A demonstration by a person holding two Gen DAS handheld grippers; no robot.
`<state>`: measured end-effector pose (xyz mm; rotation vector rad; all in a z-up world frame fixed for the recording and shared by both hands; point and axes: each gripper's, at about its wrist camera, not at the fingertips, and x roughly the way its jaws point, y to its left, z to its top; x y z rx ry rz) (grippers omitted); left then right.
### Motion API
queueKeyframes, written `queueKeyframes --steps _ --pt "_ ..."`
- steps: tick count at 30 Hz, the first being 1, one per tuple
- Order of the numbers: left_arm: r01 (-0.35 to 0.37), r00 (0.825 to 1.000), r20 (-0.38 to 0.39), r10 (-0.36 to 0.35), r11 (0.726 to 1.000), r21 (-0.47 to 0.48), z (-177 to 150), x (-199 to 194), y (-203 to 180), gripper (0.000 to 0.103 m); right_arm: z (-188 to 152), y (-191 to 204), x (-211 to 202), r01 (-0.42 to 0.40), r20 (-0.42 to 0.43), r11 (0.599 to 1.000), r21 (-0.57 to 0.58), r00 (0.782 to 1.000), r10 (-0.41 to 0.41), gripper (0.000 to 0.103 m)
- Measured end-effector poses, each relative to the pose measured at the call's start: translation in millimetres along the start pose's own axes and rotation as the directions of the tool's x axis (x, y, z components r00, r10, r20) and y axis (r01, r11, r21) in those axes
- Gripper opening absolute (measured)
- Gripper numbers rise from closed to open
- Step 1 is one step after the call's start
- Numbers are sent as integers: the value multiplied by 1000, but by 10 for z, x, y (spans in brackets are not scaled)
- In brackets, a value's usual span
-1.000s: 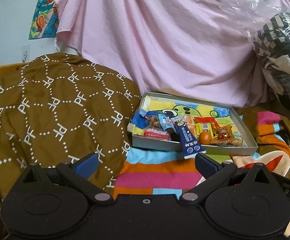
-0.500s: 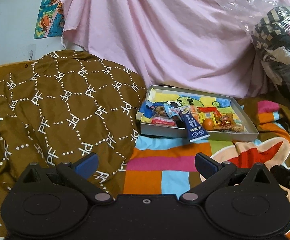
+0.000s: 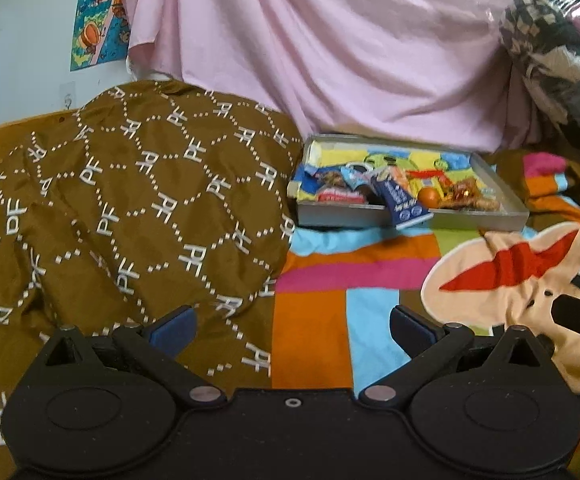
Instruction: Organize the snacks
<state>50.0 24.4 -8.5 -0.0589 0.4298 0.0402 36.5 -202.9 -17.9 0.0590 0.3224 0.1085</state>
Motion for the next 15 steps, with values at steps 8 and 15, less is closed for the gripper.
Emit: queueKeyframes --steps 8,15 --pt "-17 1000 -19 17 999 31 -63 -35 -31 102 -109 5 39 29 -31 1000 -1 999 -29 103" --pt "-23 999 -36 23 1000 19 -85 16 -24 102 -137 28 57 32 -38 999 -15 999 -33 103"
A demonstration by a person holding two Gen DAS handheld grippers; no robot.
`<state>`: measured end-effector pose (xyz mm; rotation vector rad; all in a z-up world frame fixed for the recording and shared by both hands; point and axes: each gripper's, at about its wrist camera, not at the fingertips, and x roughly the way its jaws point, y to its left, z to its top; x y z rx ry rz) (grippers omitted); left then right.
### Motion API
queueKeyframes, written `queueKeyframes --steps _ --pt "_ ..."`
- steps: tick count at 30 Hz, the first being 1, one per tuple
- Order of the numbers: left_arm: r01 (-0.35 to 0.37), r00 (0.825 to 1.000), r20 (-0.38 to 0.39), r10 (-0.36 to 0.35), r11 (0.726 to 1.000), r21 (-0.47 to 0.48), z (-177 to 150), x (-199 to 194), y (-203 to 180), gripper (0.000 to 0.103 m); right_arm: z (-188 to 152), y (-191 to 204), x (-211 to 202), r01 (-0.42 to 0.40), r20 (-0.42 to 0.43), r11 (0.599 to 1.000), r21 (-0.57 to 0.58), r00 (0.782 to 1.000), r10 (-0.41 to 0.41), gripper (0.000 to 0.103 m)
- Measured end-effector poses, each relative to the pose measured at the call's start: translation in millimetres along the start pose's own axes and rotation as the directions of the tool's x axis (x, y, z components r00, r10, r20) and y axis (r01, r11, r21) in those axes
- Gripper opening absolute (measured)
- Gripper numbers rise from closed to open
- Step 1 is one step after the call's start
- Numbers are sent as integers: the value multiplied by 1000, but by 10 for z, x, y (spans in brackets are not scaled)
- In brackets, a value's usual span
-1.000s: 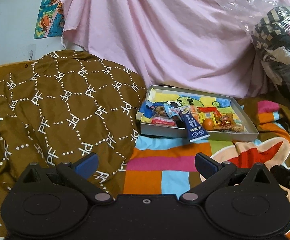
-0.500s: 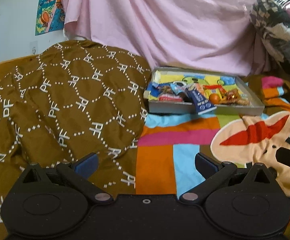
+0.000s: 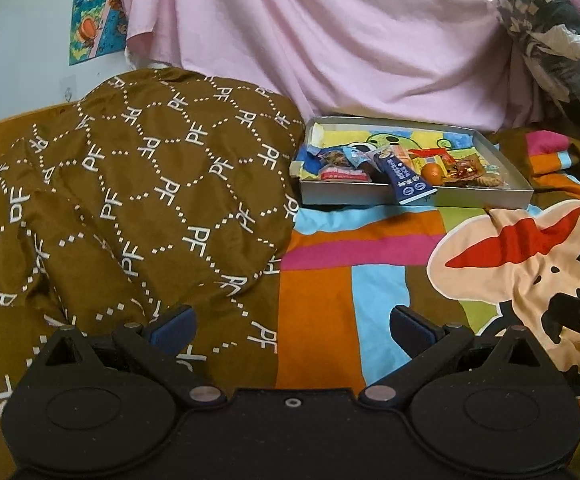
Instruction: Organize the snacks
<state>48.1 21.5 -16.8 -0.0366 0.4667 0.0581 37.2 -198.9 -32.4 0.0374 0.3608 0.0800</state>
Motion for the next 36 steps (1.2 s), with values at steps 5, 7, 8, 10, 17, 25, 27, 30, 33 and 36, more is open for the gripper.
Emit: queueKeyframes --steps 5,7,8,10,17,25,27,30,33,36 --pt "-7 1000 -9 7 1000 -8 -15 21 15 102 -1 -32 26 7 -11 1000 19 1000 -7 103" --pt "-7 1000 -8 7 1000 -7 -16 20 15 102 -6 -43 35 9 -15 1000 26 1000 -9 103" --pt "-6 1000 -7 6 1000 -5 -19 18 15 102 -10 -49 37 10 -16 1000 28 1000 -10 103" --pt "-5 1000 -7 5 1000 -3 -21 15 9 102 -13 -50 36 10 -17 1000 28 1000 -10 103" --pt "-6 1000 -6 6 1000 -4 -18 2 8 102 -19 -46 26 10 -20 1000 27 1000 -9 103" --pt "-9 1000 -4 9 1000 -3 -17 -10 6 102 -20 -49 24 10 -20 1000 27 1000 -9 103" --pt "-9 1000 -5 9 1000 -4 -18 -8 5 102 -20 -49 25 10 -20 1000 27 1000 -9 103" --pt "-9 1000 -7 9 1000 -6 -14 -14 7 102 -23 -52 23 12 -23 1000 28 1000 -11 103" --pt "-7 1000 -9 7 1000 -13 -5 -17 16 102 -23 -52 24 13 -26 1000 28 1000 -12 103" --pt "-7 1000 -10 7 1000 -15 -1 -15 18 102 -25 -47 23 13 -27 1000 25 1000 -13 103"
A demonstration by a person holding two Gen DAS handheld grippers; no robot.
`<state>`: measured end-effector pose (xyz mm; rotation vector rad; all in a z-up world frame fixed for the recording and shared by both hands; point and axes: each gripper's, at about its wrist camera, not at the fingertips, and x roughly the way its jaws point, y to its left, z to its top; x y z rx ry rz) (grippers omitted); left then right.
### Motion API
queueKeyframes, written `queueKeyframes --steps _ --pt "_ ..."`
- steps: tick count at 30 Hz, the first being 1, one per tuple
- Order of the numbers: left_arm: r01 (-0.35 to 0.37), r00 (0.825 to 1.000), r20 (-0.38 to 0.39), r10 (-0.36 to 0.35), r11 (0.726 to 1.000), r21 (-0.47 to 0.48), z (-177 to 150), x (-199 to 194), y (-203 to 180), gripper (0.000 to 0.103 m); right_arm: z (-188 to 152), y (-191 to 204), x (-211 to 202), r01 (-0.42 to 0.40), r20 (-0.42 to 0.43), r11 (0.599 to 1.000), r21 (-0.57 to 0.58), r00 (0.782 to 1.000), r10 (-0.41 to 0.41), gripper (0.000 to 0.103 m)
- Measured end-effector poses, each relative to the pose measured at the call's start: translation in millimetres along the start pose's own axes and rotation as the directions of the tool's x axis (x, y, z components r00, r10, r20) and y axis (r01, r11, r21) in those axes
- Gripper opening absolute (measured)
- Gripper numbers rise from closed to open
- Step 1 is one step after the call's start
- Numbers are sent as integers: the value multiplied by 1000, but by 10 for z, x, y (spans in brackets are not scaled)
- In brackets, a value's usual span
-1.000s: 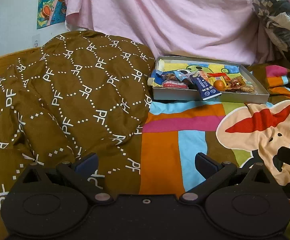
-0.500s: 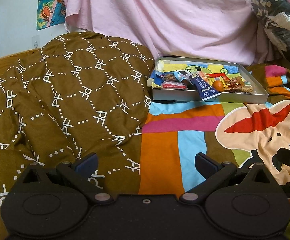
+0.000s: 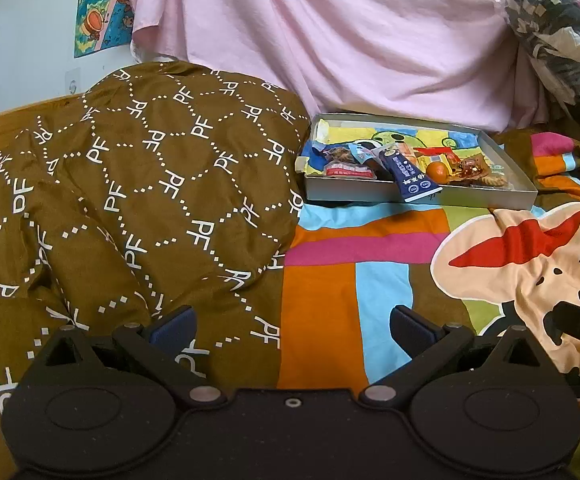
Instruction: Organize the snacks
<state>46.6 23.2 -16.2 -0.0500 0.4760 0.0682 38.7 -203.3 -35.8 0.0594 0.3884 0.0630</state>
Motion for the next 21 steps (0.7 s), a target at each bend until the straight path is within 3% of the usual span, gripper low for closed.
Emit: queueKeyframes --steps 21 --pt "-38 999 22 37 998 56 45 -64 -98 102 -17 21 16 2 -10 1000 -5 1000 -2 103"
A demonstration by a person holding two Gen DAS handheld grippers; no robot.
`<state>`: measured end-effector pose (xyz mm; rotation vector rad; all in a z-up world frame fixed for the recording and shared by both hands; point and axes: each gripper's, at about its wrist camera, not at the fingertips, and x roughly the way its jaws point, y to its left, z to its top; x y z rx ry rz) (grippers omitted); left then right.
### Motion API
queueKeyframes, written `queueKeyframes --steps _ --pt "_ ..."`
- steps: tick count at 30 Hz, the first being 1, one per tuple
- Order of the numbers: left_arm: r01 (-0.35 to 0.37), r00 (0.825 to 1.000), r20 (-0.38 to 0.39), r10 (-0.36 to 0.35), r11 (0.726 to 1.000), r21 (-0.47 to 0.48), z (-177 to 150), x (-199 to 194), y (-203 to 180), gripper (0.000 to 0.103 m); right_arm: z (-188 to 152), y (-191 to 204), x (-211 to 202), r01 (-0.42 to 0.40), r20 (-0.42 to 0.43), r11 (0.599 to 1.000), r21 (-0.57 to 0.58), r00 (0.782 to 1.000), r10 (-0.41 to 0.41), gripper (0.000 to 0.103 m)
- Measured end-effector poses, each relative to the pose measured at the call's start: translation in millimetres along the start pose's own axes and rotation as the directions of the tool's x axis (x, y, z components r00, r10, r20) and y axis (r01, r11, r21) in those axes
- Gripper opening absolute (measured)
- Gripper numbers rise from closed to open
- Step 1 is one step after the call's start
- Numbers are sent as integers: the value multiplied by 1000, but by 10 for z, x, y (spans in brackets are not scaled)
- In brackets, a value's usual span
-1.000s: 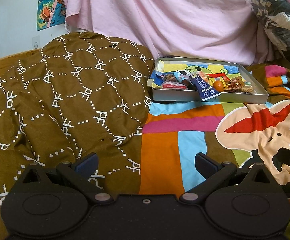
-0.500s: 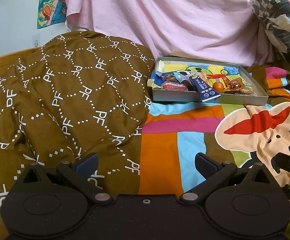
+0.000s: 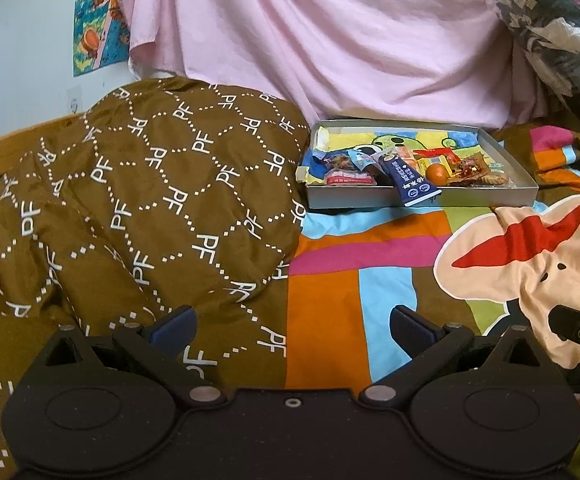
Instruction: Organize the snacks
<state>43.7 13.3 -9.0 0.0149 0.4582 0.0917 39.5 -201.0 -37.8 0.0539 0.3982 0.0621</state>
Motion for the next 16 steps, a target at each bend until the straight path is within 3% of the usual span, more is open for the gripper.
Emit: queueKeyframes --steps 16 --pt "-8 1000 7 7 1000 20 2 -10 -6 102 -20 20 14 -1 -14 1000 -9 1000 0 103"
